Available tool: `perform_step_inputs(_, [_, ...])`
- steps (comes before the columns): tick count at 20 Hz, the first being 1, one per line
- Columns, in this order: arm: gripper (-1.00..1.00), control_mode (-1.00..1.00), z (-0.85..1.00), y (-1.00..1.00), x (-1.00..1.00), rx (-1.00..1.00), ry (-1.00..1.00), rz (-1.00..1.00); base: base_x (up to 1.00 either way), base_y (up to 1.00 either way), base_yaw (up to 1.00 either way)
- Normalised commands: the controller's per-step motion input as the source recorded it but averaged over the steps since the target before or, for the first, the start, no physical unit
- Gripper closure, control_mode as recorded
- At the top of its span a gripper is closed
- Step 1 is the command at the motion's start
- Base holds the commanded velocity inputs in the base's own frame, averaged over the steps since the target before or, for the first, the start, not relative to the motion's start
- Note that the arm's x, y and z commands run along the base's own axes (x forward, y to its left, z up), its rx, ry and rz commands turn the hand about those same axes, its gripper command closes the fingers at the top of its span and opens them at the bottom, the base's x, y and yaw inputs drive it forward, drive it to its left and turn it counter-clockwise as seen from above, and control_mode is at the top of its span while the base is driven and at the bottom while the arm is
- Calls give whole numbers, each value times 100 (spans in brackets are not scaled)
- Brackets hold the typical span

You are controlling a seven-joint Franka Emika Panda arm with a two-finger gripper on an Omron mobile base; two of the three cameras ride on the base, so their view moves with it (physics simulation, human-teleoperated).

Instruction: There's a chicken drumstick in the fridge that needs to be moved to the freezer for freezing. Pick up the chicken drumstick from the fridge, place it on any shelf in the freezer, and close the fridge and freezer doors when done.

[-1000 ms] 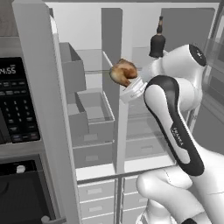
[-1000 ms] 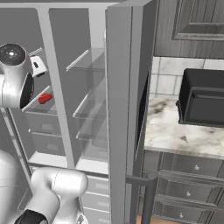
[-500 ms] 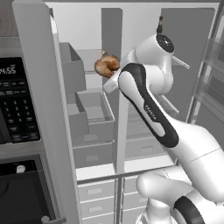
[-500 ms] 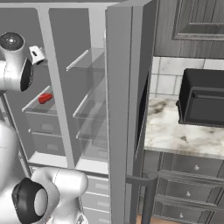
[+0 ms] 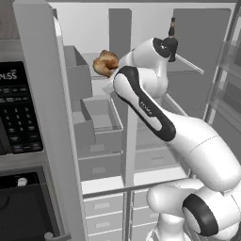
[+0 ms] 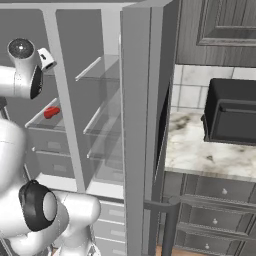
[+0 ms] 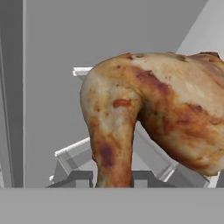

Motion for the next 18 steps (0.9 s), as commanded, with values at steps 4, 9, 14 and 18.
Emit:
perform_step_inputs(4, [100, -100, 4, 51, 41, -16, 6, -7, 0, 0, 0])
perform_step_inputs(9, [100, -100, 2, 2, 45, -6, 4, 1, 0, 0, 0])
perform_step_inputs(14, [100, -100, 0, 9, 22, -11, 0, 3, 0, 0, 0])
perform_step_inputs(18, [100, -100, 0, 19, 49, -14, 6, 0, 0, 0, 0])
